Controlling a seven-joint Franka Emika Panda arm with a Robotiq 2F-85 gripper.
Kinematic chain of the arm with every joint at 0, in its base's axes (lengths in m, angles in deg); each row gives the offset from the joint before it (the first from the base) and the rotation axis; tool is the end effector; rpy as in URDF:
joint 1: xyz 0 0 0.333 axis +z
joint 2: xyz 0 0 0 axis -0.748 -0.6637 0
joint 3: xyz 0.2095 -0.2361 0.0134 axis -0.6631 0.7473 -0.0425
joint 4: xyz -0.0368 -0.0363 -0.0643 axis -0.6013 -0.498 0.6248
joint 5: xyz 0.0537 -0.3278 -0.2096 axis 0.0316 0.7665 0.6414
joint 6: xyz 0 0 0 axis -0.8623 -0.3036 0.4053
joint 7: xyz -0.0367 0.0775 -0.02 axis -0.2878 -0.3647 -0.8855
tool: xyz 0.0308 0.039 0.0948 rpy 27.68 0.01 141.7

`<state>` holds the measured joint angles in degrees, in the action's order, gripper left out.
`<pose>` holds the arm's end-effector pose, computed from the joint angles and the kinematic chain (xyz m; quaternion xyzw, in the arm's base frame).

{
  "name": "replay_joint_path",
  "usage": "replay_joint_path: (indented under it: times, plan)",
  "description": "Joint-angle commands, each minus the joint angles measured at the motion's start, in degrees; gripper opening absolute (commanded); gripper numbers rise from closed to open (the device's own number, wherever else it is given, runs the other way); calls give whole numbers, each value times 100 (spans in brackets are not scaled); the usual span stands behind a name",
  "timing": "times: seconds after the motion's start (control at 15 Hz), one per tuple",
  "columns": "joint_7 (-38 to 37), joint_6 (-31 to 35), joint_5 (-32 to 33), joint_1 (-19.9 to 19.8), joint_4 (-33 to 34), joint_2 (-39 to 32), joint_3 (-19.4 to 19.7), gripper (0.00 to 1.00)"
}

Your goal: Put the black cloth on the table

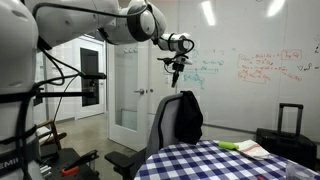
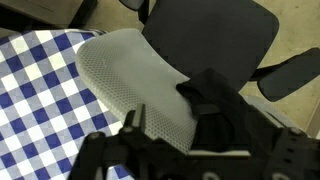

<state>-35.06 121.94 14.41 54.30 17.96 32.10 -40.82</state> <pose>0.7683 0.1094 0.3744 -0.8721 0.4797 0.0857 0.0452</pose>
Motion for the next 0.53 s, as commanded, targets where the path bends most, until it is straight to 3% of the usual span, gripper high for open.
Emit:
replay_joint_path:
  times: [0.0,0.47]
  plan:
    - [-230,-135,-36,3,563,-334,3,100]
    - [-484,6,261,151,787,-539,228,100]
